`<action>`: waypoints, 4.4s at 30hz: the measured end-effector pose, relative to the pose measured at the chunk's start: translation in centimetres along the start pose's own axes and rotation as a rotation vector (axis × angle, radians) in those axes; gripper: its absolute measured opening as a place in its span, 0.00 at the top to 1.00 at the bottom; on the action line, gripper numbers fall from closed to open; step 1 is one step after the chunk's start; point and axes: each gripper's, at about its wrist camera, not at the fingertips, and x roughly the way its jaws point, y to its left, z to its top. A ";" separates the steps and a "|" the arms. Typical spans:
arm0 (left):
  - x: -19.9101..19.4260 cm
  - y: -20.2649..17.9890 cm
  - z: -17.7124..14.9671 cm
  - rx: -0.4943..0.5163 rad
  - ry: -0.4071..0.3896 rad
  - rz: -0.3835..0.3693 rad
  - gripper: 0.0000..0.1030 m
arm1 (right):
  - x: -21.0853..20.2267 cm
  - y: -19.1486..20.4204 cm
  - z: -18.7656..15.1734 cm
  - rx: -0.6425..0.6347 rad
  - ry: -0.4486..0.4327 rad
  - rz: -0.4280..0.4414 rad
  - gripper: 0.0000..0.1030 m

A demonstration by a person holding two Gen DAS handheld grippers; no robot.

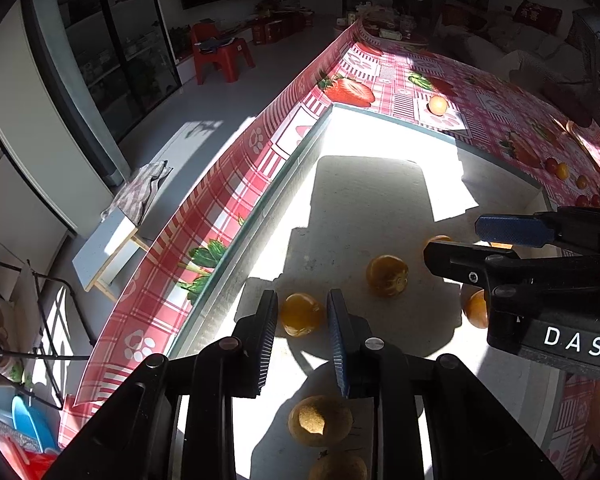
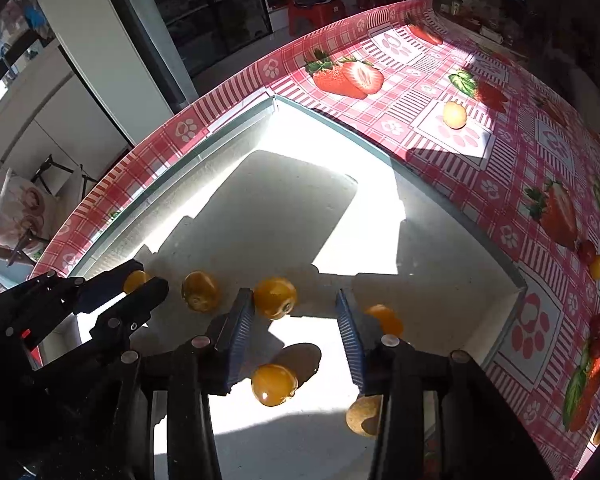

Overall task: Organize fruits
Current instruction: 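Open both grippers to drop the tomatoes into the tray, then move both grippers back to the fruits on the tablecloth, then grasp a red cherry tomato with the left gripper while the right grasps a yellow tomato, then carry both tomatoes over the white tray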

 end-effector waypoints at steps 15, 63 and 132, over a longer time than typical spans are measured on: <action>-3.7 -0.9 -0.7 0.005 -0.081 0.004 0.30 | -6.4 -3.3 -1.2 0.143 -0.139 0.060 0.21; 0.3 -31.0 4.5 0.281 -0.013 -0.285 0.30 | -14.2 -28.1 -18.9 0.523 -0.181 -0.311 0.28; -11.8 -12.7 -10.1 0.005 -0.118 -0.358 0.81 | -15.1 -12.5 -20.8 0.424 -0.140 -0.047 0.79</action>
